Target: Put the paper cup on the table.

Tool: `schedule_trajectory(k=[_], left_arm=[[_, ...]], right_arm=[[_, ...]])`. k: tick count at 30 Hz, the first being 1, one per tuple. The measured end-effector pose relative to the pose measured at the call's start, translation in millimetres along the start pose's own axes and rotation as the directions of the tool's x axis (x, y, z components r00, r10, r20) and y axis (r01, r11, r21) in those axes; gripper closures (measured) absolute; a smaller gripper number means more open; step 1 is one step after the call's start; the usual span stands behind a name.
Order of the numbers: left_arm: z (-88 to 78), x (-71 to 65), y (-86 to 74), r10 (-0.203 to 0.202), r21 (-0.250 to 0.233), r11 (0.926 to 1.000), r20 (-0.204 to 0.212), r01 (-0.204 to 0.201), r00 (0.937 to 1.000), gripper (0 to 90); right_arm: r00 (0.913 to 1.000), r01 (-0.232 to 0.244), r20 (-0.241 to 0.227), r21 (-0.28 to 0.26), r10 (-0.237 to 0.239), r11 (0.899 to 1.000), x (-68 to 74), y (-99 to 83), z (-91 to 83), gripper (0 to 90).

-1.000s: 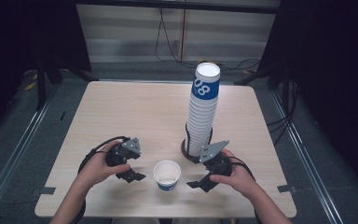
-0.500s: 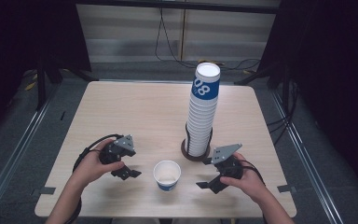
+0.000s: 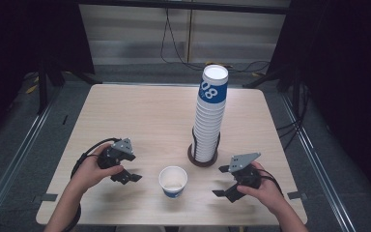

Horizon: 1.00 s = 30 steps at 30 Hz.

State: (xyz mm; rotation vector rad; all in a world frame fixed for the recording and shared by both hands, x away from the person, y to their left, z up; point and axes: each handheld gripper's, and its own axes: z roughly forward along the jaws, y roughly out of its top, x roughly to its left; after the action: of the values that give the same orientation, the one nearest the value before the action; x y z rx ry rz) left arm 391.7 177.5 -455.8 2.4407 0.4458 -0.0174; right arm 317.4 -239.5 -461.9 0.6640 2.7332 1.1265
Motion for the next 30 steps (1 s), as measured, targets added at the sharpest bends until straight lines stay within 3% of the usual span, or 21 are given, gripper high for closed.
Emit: schedule_trajectory(k=[3,4,6,7,14,15,18,22,23,30], left_arm=[[-0.6,2.4,-3.7,-0.018,-0.013,0.9998,-0.01,0.018,0.9998,17.6],[-1.8,4.6,-4.6,0.001,-0.003,1.0,-0.011,-0.001,0.9999,17.6],[-1.5,5.2,-6.8,-0.025,-0.025,0.9994,-0.014,0.025,0.9996,17.6],[-2.4,6.5,-7.2,-0.014,-0.01,0.9998,-0.015,0.014,0.9998,17.6],[-0.9,10.2,-13.8,-0.051,-0.036,0.9981,-0.017,0.051,0.9985,17.6],[-0.8,12.4,-15.2,-0.036,-0.035,0.9988,-0.019,0.035,0.9992,17.6],[-0.4,14.4,-19.1,-0.059,-0.045,0.9973,-0.021,0.058,0.998,17.6],[-2.1,18.6,-23.1,-0.045,-0.051,0.9978,-0.032,0.043,0.9985,17.6],[-1.8,18.1,-24.4,-0.066,-0.057,0.9964,-0.036,0.064,0.9972,17.6],[0.5,24.7,-35.4,-0.067,-0.055,0.9964,-0.046,0.065,0.9967,17.6]], right_arm=[[0.9995,-0.028,0.01,-0.013,0.028,1.0,-2.1,-8.3,-2.2,13.4],[0.9992,-0.036,0.015,-0.016,0.037,0.999,-2.7,-10.8,-3.0,13.3],[0.9987,-0.044,0.025,-0.018,0.045,0.999,-3.8,-15.3,-5.1,13.3],[0.9982,-0.054,0.026,-0.02,0.054,0.998,-4.2,-17.9,-6.7,13.3],[0.9956,-0.079,0.047,-0.036,0.081,0.996,-7.1,-30.2,-12.6,13.3],[0.9951,-0.085,0.048,-0.039,0.087,0.996,-7.2,-32.2,-13.2,13.3],[0.994,-0.088,0.062,-0.034,0.09,0.996,-8.0,-38.0,-15.4,13.3],[0.9903,-0.107,0.083,-0.053,0.111,0.993,-11.4,-44.5,-19.7,13.3],[0.9894,-0.113,0.085,-0.061,0.118,0.992,-12.6,-46.1,-20.7,13.3],[0.9835,-0.132,0.117,-0.058,0.138,0.99,-18.2,-57.5,-22.0,13.3]])
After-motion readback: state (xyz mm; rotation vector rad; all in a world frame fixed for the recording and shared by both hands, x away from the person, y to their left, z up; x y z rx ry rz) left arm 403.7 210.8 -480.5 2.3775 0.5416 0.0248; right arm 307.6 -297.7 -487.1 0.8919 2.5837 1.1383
